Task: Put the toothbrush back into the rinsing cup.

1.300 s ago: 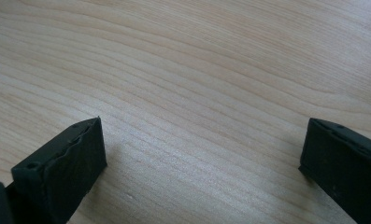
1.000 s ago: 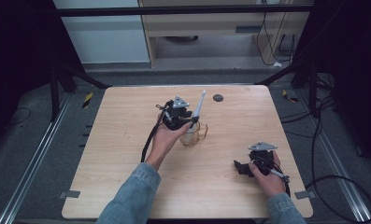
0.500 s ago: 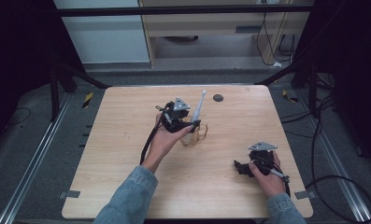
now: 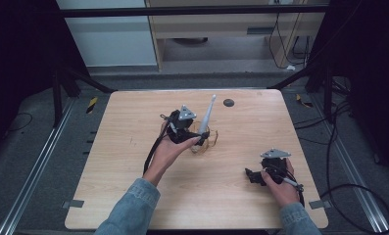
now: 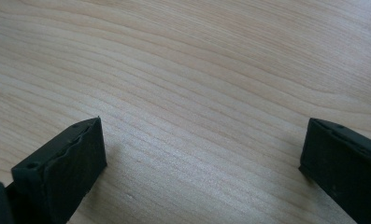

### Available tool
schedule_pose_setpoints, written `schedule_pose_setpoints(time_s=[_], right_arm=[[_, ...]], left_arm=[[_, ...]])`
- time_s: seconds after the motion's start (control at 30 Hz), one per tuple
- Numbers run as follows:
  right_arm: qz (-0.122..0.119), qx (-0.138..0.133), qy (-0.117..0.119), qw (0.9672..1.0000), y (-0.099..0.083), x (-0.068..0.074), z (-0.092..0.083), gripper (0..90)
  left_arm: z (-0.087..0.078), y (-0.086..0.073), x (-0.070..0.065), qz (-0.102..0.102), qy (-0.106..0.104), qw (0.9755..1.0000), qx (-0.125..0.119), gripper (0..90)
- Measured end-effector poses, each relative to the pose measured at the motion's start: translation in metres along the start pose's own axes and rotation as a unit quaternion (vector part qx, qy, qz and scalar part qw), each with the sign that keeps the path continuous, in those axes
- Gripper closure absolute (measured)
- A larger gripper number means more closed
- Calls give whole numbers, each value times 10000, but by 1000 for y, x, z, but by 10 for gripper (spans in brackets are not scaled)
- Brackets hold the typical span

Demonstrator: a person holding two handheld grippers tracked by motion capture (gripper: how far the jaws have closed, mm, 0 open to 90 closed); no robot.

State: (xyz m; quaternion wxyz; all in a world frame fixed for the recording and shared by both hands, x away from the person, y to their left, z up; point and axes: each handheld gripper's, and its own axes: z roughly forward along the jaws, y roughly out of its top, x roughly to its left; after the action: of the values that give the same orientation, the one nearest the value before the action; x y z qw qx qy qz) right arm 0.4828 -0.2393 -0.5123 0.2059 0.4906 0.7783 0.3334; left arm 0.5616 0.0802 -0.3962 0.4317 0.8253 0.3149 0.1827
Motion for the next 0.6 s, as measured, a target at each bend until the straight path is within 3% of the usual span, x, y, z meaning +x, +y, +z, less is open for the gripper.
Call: schedule_pose_setpoints(time_s=[0.6], right_arm=[[-1, -1, -1, 10000, 0, 0, 0, 3]], left_arm=[[-22, -14, -4, 111, -76, 9999, -55, 41]])
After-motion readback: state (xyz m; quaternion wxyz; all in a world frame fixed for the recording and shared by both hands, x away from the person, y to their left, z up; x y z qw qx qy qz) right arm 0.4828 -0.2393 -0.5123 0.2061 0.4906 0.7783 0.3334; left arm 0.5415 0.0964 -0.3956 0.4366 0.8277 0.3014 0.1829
